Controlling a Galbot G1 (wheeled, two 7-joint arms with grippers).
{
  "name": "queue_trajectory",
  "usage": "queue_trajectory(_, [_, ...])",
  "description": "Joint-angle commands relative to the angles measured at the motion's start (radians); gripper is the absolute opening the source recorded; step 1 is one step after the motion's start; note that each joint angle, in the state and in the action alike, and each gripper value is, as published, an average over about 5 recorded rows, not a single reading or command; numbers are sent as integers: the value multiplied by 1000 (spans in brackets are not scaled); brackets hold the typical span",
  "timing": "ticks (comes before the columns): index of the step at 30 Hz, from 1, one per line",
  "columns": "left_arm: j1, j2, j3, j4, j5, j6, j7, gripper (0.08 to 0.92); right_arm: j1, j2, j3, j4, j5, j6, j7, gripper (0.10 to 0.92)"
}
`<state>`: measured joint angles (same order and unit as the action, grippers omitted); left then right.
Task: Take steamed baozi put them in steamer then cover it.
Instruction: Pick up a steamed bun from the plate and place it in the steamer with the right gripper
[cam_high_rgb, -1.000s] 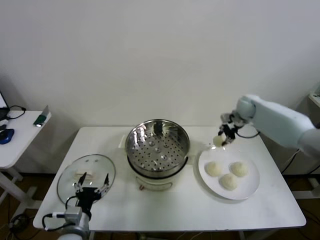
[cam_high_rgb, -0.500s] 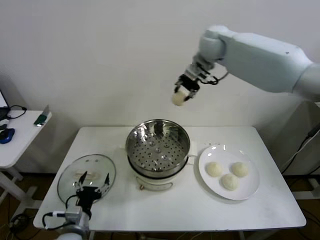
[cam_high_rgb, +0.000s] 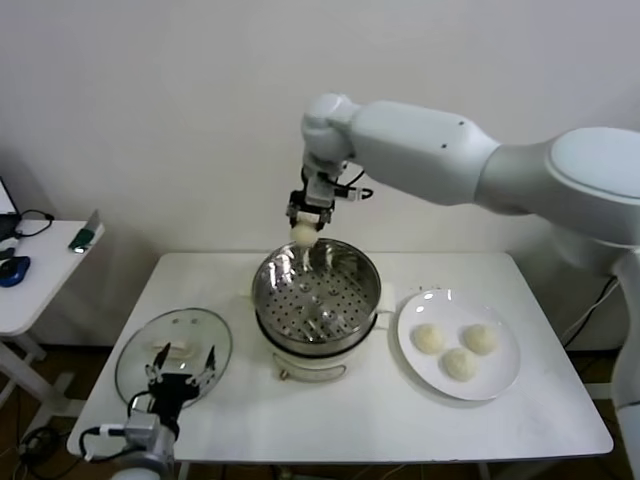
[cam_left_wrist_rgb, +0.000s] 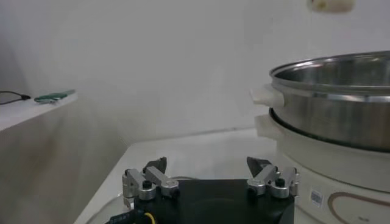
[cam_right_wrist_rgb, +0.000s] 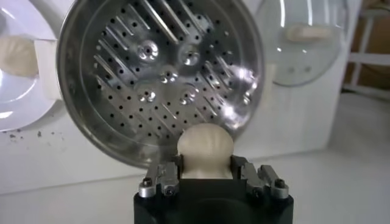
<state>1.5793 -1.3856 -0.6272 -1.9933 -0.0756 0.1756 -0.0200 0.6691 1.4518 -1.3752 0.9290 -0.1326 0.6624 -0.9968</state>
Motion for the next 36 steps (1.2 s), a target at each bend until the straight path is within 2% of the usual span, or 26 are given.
queue_trajectory(1, [2,1,-2,1,-2,-2,-1,823,-122,54,-2,-58,-88,69,22,535])
queue_trajectory(26, [-6,-1,5,26,0,-14,-3,823,-192,68,3,-199,-120,91,16,543])
queue_trajectory(29, [-11,0,5,30,0,-15,-3,823,-194,74,10,-218,-124,103,37,594])
queue_trajectory(36, [-19,-1,8,34,0,-15,-2,823,-150,64,9,-196,-103,122,4,779])
